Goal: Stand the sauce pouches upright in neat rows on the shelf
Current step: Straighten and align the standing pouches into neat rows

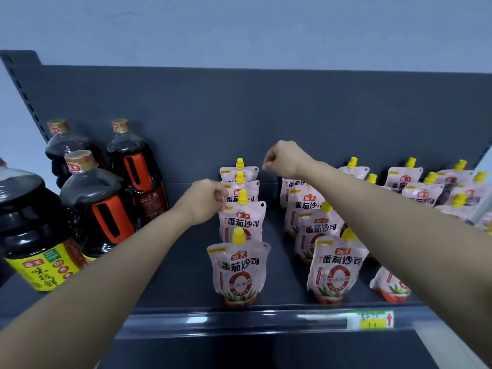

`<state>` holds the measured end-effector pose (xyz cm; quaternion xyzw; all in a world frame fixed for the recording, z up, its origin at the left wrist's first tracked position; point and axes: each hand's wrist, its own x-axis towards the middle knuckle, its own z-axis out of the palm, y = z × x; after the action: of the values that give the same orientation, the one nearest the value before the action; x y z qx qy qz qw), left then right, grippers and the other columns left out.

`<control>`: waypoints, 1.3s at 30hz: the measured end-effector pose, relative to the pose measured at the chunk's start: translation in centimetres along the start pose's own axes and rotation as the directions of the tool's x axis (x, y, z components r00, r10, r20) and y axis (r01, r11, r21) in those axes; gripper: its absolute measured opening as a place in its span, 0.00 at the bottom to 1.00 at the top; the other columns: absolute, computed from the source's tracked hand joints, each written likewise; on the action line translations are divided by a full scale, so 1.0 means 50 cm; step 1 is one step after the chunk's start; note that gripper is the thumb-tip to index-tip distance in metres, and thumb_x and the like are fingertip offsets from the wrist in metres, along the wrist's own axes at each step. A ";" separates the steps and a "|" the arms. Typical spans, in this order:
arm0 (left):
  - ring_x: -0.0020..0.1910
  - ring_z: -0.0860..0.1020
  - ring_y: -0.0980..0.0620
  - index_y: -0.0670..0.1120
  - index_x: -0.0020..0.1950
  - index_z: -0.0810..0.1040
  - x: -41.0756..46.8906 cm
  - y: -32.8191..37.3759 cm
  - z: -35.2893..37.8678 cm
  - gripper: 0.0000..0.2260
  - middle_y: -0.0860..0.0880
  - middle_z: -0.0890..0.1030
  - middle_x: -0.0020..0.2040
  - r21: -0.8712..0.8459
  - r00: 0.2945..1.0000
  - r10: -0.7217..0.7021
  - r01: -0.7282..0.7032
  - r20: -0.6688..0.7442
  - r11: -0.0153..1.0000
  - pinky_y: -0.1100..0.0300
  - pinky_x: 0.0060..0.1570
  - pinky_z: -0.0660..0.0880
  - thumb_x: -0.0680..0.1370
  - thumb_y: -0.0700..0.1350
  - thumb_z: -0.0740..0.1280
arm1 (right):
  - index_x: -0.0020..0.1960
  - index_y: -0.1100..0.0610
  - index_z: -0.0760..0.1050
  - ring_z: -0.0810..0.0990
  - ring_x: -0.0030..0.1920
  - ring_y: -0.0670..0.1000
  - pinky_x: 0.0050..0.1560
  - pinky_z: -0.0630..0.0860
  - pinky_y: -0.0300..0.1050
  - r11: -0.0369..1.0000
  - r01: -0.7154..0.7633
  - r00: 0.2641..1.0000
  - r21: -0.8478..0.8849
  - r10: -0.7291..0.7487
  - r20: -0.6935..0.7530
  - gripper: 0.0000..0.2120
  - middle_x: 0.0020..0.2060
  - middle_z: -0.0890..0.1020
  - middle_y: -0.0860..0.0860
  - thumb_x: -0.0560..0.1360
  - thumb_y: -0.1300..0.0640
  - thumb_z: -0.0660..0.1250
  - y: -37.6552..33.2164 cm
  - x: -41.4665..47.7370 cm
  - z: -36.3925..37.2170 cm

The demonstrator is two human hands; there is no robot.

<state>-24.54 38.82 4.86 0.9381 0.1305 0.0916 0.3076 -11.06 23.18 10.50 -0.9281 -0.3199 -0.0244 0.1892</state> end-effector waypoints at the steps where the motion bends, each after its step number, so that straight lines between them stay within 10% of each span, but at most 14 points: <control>1: 0.48 0.78 0.51 0.42 0.55 0.80 -0.007 0.008 -0.008 0.09 0.47 0.80 0.48 -0.001 0.999 0.017 -0.017 -0.046 1.000 0.63 0.46 0.74 0.75 0.37 0.68 | 0.52 0.59 0.83 0.81 0.54 0.56 0.57 0.78 0.49 1.000 -0.001 1.000 0.006 0.001 -0.006 0.09 0.53 0.84 0.56 0.76 0.58 0.66 0.003 -0.008 -0.005; 8: 0.39 0.80 0.53 0.36 0.47 0.81 -0.071 0.072 -0.053 0.16 0.45 0.82 0.42 -0.227 0.975 0.113 -0.067 0.192 0.972 0.67 0.39 0.78 0.76 0.50 0.66 | 0.50 0.59 0.83 0.81 0.50 0.55 0.55 0.80 0.51 1.000 -0.014 1.000 0.012 0.014 0.007 0.08 0.50 0.84 0.56 0.75 0.57 0.67 0.004 -0.065 -0.015; 15: 0.45 0.81 0.55 0.45 0.48 0.83 -0.119 0.055 -0.025 0.08 0.51 0.85 0.46 -0.024 0.874 0.084 -0.083 0.479 0.996 0.58 0.54 0.75 0.70 0.43 0.75 | 0.50 0.58 0.84 0.79 0.50 0.53 0.54 0.78 0.46 1.000 -0.017 0.999 -0.023 0.018 0.028 0.09 0.50 0.84 0.54 0.75 0.56 0.68 0.002 -0.122 -0.019; 24: 0.52 0.83 0.48 0.39 0.51 0.83 -0.115 0.032 -0.001 0.09 0.46 0.85 0.51 0.007 0.888 0.078 -0.091 0.454 0.996 0.48 0.59 0.77 0.72 0.38 0.72 | 0.56 0.60 0.82 0.79 0.57 0.55 0.56 0.77 0.46 0.988 -0.147 0.989 -0.051 0.148 0.012 0.12 0.55 0.83 0.56 0.76 0.55 0.69 0.055 -0.176 -0.064; 30: 0.54 0.80 0.52 0.47 0.57 0.80 -0.118 0.089 -0.036 0.14 0.50 0.83 0.53 -0.015 0.928 0.099 -0.100 0.360 0.995 0.59 0.59 0.73 0.72 0.43 0.73 | 0.57 0.59 0.82 0.78 0.59 0.56 0.57 0.74 0.45 0.972 -0.232 0.973 -0.040 0.232 0.001 0.13 0.56 0.83 0.55 0.76 0.54 0.69 0.102 -0.194 -0.090; 39: 0.55 0.79 0.50 0.44 0.63 0.75 -0.141 0.261 0.085 0.20 0.48 0.80 0.56 -0.042 0.919 0.251 -0.250 0.305 0.967 0.57 0.55 0.76 0.73 0.46 0.72 | 0.61 0.58 0.79 0.79 0.57 0.54 0.61 0.75 0.48 0.974 -0.207 0.949 -0.093 0.223 0.221 0.18 0.56 0.81 0.52 0.73 0.51 0.72 0.166 -0.209 -0.079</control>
<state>-27.70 24.20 8.71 0.9494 -0.0403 -0.0170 0.3109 -14.06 9.61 9.66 -0.9599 -0.2354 0.0932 0.1203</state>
